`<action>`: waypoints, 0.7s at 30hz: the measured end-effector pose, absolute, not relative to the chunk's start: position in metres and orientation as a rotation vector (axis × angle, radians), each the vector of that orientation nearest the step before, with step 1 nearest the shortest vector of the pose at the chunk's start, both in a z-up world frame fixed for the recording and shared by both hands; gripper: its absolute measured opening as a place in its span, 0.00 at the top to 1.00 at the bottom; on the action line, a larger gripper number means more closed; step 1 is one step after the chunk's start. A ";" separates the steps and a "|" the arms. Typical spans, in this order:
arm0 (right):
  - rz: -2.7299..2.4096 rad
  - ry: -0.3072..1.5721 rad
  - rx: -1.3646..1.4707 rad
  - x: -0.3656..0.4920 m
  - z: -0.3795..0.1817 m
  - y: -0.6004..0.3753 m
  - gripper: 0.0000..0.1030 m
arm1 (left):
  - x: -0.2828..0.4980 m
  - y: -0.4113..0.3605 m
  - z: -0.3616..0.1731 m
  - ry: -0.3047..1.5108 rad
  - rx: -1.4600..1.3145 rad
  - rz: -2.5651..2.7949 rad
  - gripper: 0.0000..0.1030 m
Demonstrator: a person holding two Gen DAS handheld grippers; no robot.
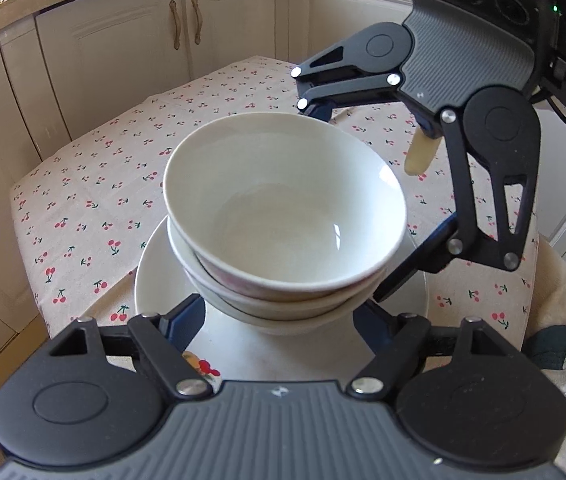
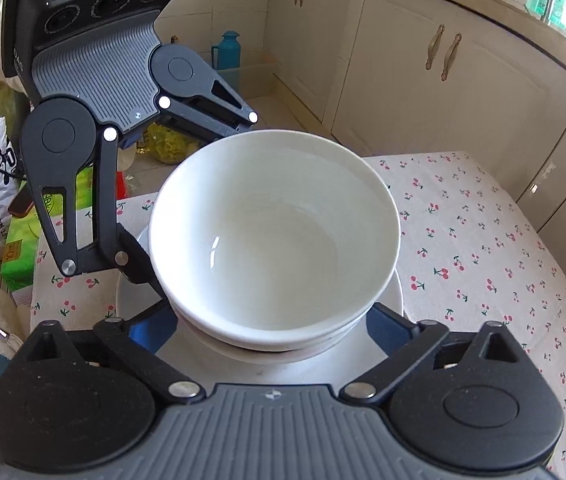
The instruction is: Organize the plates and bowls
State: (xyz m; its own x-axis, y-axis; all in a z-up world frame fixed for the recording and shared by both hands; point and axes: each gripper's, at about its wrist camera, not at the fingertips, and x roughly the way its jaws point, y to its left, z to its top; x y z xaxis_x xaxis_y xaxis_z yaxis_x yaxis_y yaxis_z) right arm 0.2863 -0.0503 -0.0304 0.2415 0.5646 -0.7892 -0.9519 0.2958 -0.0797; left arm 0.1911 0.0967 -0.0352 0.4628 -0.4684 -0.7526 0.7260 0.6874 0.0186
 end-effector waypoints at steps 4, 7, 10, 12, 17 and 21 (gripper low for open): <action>1.119 0.726 -0.639 0.281 -0.026 -0.051 0.00 | 0.179 0.102 -0.027 0.743 0.338 -0.712 0.12; 1.103 0.711 -0.656 0.271 -0.023 -0.055 0.00 | 0.166 0.105 -0.019 0.704 0.334 -0.678 0.08; 1.083 0.692 -0.650 0.260 -0.017 -0.063 0.00 | 0.152 0.107 -0.012 0.669 0.333 -0.641 0.06; 1.061 0.682 -0.637 0.252 -0.012 -0.068 0.00 | 0.142 0.106 -0.005 0.641 0.327 -0.609 0.02; 0.987 0.638 -0.638 0.230 0.005 -0.080 0.00 | 0.116 0.101 0.010 0.560 0.301 -0.542 0.01; 0.905 0.608 -0.632 0.212 0.018 -0.088 0.00 | 0.097 0.092 0.019 0.503 0.287 -0.498 0.01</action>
